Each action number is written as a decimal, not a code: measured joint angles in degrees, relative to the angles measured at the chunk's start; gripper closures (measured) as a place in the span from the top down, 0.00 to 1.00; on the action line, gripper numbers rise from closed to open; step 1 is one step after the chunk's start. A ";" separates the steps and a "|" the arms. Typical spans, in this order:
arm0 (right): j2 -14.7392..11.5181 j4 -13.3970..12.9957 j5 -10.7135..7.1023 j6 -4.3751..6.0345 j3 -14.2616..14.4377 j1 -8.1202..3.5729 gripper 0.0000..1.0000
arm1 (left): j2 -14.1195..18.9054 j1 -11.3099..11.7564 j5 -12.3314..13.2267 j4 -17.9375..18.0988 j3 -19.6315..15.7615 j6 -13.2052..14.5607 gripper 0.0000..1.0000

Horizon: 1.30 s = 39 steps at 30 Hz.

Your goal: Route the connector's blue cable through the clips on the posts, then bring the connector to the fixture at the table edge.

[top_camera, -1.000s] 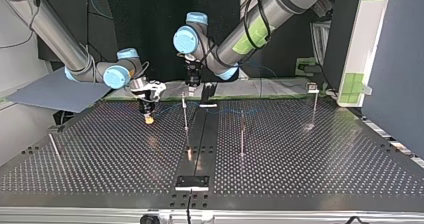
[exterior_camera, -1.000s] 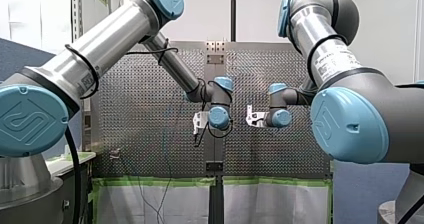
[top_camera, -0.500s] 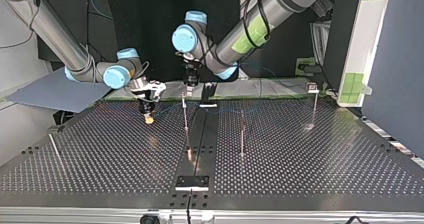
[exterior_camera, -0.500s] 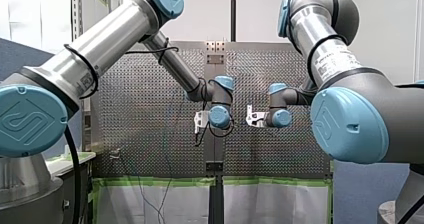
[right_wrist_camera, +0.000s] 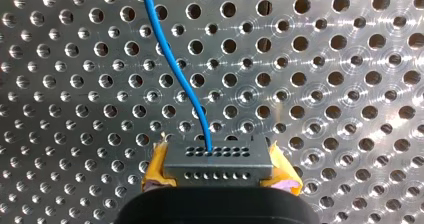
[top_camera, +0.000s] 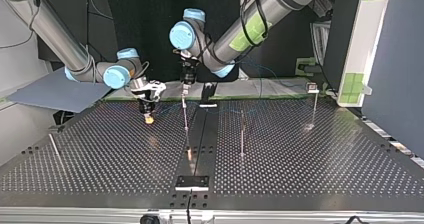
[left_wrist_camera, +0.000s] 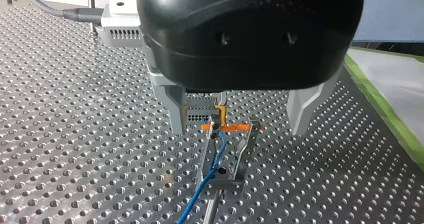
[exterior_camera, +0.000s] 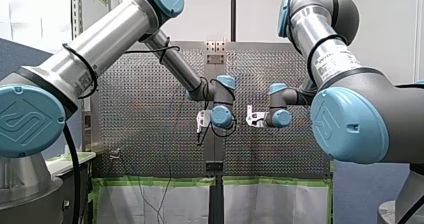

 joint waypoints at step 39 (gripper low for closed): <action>-0.03 1.47 0.00 1.36 0.00 -0.59 0.00 | 17.45 -3.32 -4.94 -1.62 -16.97 -9.15 1.00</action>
